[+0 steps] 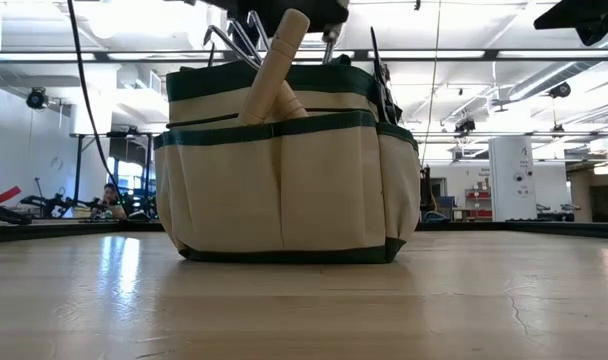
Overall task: Pick & Place Garden tools in Gardening bag
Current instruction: Put the light brown hand rake into the white gardening bag
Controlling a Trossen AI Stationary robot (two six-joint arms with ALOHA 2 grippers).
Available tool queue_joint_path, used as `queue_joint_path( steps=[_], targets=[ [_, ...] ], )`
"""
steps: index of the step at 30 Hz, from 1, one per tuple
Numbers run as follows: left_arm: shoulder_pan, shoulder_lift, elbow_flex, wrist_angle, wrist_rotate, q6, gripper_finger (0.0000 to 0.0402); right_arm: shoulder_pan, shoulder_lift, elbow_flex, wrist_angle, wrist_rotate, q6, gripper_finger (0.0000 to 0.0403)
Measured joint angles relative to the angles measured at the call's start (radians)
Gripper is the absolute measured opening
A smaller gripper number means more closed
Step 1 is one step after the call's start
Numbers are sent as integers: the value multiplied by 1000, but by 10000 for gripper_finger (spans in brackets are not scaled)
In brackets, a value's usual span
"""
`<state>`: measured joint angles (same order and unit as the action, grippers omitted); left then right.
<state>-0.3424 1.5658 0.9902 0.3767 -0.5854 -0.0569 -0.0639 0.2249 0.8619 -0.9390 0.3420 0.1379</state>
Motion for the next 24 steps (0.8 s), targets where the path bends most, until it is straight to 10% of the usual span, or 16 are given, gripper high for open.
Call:
queue_joint_path(
  steps=[24],
  targets=[
    [0,0,-131,86,-8,-48,60,0,0,0,0,0,0,8]
  ],
)
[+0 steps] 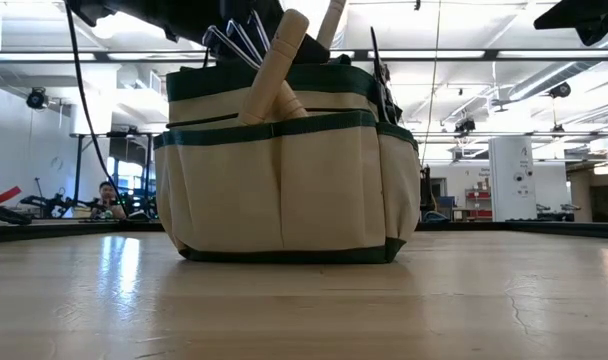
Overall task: Pick & Place Garden tools in Gardening bag
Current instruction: Put the light brown hand rake into the white gardening bag
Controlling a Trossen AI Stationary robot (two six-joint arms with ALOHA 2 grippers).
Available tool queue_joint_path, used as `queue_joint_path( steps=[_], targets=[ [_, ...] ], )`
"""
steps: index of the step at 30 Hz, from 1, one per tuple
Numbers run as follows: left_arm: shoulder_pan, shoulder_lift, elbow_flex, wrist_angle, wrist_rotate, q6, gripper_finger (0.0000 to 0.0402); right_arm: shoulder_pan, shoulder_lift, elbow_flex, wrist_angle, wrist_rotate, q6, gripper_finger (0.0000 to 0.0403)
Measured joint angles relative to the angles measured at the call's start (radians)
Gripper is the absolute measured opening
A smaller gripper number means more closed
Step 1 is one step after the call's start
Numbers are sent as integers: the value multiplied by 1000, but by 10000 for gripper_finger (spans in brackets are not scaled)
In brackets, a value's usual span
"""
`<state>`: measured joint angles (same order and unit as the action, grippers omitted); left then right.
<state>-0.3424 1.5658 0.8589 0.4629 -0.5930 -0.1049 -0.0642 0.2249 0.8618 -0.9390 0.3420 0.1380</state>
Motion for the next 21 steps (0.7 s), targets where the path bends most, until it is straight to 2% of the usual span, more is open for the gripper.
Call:
queue_joint_path(
  steps=[8,21],
  targets=[
    [0,10,-17,9,-45,28,60,0,0,0,0,0,0,8],
    [6,38,-20,11,-19,103,60,0,0,0,0,0,0,8]
  ],
)
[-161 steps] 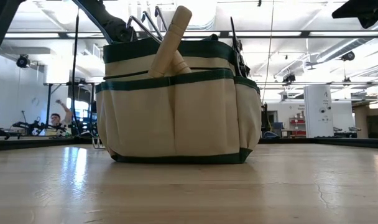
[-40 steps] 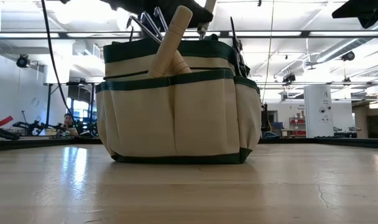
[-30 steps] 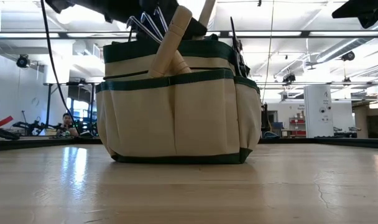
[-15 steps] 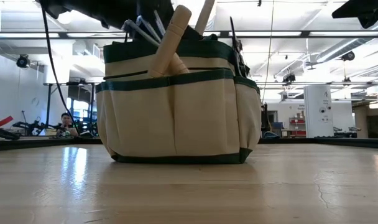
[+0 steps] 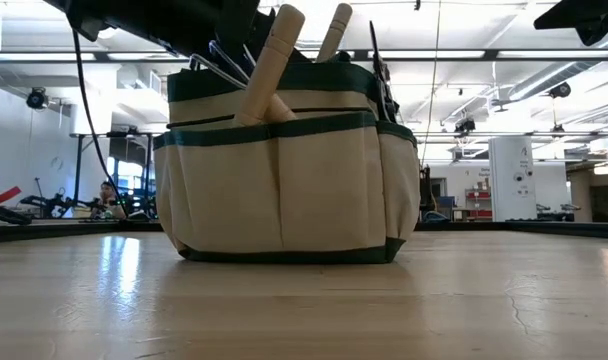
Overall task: Pick & Place Garden tools in Gardening bag
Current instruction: Put the light brown hand rake into the white gardening bag
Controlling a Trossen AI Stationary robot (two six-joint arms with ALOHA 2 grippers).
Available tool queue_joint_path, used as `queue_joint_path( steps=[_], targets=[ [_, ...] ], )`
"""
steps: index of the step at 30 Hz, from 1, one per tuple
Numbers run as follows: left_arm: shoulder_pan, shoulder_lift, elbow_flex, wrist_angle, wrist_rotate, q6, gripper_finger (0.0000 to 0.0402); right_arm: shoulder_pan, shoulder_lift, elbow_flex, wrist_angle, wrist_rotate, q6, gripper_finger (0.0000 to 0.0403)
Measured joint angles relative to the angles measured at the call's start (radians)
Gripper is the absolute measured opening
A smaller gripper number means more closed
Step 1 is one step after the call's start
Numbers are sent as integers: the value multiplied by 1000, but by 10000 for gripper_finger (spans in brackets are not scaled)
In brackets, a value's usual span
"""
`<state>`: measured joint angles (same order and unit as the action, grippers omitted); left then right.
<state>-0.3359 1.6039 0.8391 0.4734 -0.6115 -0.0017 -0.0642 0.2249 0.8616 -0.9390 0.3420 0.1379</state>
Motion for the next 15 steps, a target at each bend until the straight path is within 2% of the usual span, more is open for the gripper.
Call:
queue_joint_path(
  steps=[9,15],
  targets=[
    [0,0,6,-4,12,4,61,0,0,0,0,0,0,8],
    [0,0,6,-4,13,-16,102,0,0,0,0,0,0,8]
  ],
)
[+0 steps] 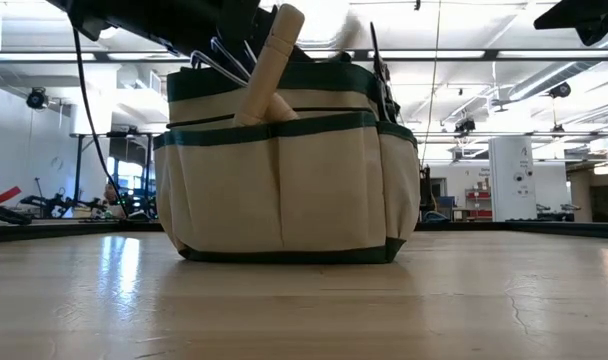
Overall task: Pick & Place Garden tools in Gardening bag
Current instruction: Put the light brown hand rake into the white gardening bag, then return to Home Position
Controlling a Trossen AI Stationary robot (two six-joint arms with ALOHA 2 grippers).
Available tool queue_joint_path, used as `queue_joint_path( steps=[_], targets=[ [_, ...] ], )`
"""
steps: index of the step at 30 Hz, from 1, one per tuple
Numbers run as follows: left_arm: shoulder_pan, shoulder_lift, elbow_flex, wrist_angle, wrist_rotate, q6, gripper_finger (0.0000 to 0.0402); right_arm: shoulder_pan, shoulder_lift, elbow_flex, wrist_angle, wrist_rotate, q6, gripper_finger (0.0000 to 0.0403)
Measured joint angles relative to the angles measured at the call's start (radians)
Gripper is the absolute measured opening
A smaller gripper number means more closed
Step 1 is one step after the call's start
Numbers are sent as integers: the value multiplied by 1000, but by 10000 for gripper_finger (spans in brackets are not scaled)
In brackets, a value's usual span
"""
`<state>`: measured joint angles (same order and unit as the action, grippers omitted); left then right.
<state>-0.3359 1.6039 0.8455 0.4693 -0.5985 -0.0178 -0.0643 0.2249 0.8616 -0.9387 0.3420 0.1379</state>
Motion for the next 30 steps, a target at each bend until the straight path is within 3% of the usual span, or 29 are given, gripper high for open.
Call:
queue_joint_path(
  steps=[16,30],
  targets=[
    [0,-2,52,-21,40,-29,111,0,0,0,0,0,0,8],
    [0,-3,271,-477,67,-72,112,0,0,0,0,0,0,8]
  ],
)
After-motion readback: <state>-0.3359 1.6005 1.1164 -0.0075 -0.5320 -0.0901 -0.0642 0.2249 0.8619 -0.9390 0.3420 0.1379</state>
